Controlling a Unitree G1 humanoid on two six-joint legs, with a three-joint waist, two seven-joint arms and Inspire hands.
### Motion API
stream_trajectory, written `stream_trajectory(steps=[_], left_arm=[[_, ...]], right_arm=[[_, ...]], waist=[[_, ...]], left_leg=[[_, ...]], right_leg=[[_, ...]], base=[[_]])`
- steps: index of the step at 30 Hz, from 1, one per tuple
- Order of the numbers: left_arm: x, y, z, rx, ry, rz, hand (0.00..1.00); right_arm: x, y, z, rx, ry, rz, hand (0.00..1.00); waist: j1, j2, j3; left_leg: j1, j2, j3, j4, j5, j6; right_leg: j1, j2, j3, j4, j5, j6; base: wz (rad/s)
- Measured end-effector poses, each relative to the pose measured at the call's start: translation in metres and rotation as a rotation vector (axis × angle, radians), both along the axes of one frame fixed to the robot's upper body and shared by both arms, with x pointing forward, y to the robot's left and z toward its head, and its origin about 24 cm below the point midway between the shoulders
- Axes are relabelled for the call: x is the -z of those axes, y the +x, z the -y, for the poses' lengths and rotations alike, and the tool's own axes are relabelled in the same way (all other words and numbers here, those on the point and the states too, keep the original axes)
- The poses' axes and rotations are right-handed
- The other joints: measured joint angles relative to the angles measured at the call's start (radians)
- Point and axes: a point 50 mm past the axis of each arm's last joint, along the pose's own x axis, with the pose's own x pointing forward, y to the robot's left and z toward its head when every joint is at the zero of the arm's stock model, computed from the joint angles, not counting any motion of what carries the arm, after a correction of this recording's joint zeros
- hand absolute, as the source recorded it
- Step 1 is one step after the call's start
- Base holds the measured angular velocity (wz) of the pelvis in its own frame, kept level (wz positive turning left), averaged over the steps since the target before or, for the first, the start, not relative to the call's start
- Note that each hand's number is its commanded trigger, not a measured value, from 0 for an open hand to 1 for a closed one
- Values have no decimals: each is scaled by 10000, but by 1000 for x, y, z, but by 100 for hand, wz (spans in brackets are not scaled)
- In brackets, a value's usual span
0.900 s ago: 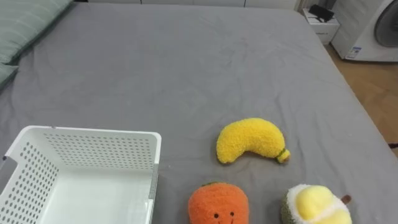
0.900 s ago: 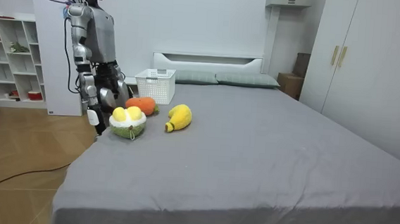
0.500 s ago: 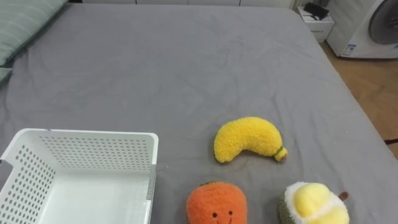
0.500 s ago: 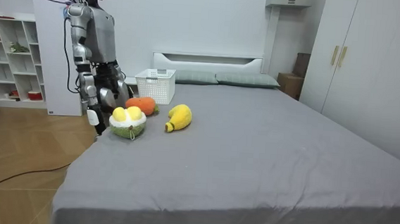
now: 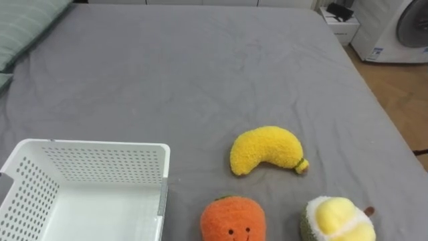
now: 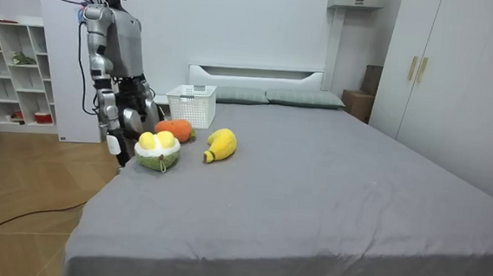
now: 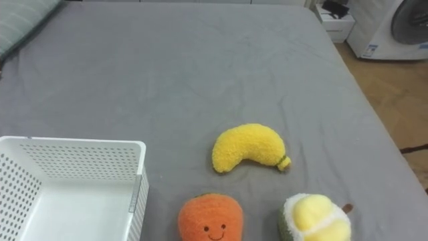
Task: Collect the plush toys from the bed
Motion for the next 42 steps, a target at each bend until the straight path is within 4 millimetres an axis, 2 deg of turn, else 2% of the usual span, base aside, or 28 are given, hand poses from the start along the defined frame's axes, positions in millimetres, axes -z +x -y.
stream_trajectory(steps=[4, 6, 9, 15, 19, 22, 25, 29, 33, 37, 39, 42], left_arm=[[0, -1, -1, -83, 23, 5, 0], [-2, -4, -6, -611, 222, 109, 0], [-4, -8, -14, -1346, 706, 237, 0], [-6, -10, -21, -1548, 955, 237, 0], [-7, -12, -25, -1580, 1067, 162, 0], [-9, -13, -29, -1582, 1164, 164, 0], [-10, -13, -32, -1550, 1245, 177, 0], [-10, -13, -32, -1528, 1254, 211, 0], [-10, -11, -32, -1359, 1231, 324, 0], [-10, -12, -31, -1346, 1218, 374, 0], [-10, -9, -32, -1337, 1266, 446, 0], [-10, -7, -31, -1272, 1353, 571, 0]], right_arm=[[0, -7, 3, 830, -159, -126, 0], [-1, -17, 8, 1858, -382, -281, 0], [-2, -30, 14, 3225, -677, -554, 0], [-6, -54, 22, 4881, -1014, -1338, 0], [-7, -52, 28, 5459, -1194, -1429, 0], [-7, -44, 33, 5831, -1372, -1313, 0], [-11, -25, 45, 5941, -1799, -865, 0], [-21, 13, 65, 5583, -2679, 618, 0], [-36, 50, 78, 4407, -3587, 1931, 0], [-45, 68, 83, 3762, -4198, 2548, 0], [-51, 79, 84, 3444, -4569, 2854, 0], [-58, 93, 83, 2753, -5042, 3224, 0]], waist=[[-72, -86, -11], [-136, -101, -59], [-290, -207, -90], [-320, -298, -63], [-324, -361, -59], [-350, -427, -54], [-382, -444, -56], [-409, -412, -48], [-372, -412, -39], [-345, -412, -31], [-214, -381, -46], [-96, -349, -8]], left_leg=[[-6, -5, -20, -9, 0, 0], [7, -3, -22, -8, 0, 0], [18, -4, -11, -9, 0, 0], [114, 7, 127, -39, 0, 0], [175, 17, 247, -70, 0, 0], [174, 4, 265, -61, 2, 3], [167, -4, 284, -49, 2, 5], [139, 0, 290, -53, 2, 5], [5, 5, 293, -16, 3, 7], [-5, 7, 295, -50, 3, 6], [-37, 5, 315, -88, 3, 7], [-48, 8, 353, -92, 3, 7]], right_leg=[[21, -20, -78, -17, -3, 3], [32, -18, -64, -16, -4, 3], [42, -15, -26, -8, -4, 3], [39, 14, 167, 28, -4, 3], [13, 27, 244, 62, -3, 2], [-19, 10, 240, 164, -2, 5], [-40, 0, 242, 166, 5, 17], [-100, 6, 255, 143, 4, 18], [-216, 5, 261, 159, 6, 16], [-203, 7, 275, 152, 6, 16], [-334, 19, 292, 163, 6, 16], [-358, 27, 325, 154, 8, 16]], base=[[5], [0], [0], [-5], [-10], [-1], [0], [0], [0], [0], [-6], [-4]])
